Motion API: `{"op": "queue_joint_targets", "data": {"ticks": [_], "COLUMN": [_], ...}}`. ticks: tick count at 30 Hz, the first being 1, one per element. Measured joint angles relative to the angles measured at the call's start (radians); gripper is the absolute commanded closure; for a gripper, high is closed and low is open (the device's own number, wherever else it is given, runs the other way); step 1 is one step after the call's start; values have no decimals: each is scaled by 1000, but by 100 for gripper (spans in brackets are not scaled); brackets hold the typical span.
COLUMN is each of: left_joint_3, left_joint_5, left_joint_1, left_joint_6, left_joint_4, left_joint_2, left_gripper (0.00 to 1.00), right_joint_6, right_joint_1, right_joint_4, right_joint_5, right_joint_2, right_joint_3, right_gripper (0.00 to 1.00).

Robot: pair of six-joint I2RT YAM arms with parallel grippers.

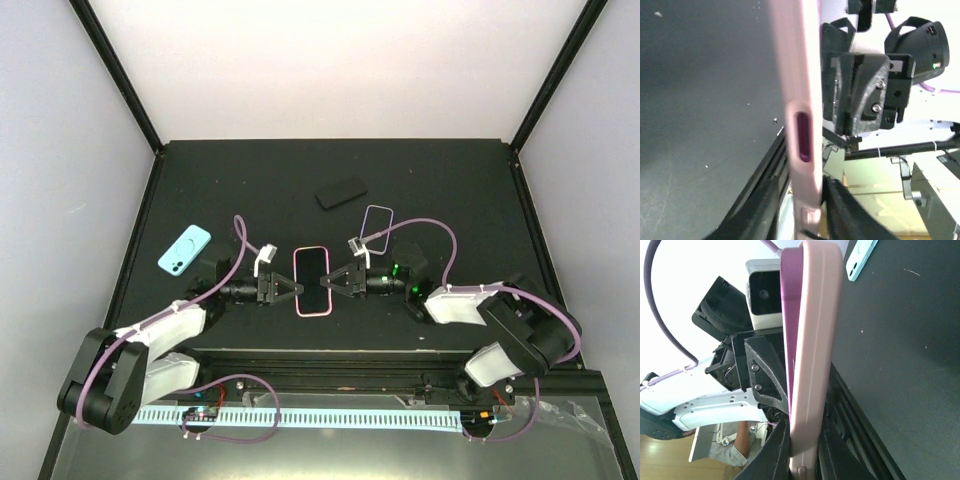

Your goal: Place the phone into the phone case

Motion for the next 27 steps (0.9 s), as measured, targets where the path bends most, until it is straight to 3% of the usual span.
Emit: {"op": "queue_joint_targets", "data": {"ticks": [6, 12, 17, 23, 27], "left_joint_3": [-10, -10, -10, -10, -11], "left_joint_5": [41, 46, 43, 42, 41], "left_joint_1": [-4, -11, -14, -43, -67], "left_joint_6": [-80, -96, -103, -114, -122], "left_joint_4": [98, 103, 80, 40, 35], "left_joint_2": [13, -21, -64, -136, -158], "left_gripper": [97, 98, 99, 98, 98], "right_joint_6": [-28, -89, -124, -167, -203], "right_joint_1": [1, 9, 8, -6, -14], "right_joint_4": [-56, -160, -220, -325, -396], "right_joint_5": [18, 24, 27, 46, 55], "right_joint_2": [-29, -109, -149, -163, -163], "right_joint_3": [-2, 8, 33, 112, 176], "right_gripper": [79, 55, 43, 36, 47]}}
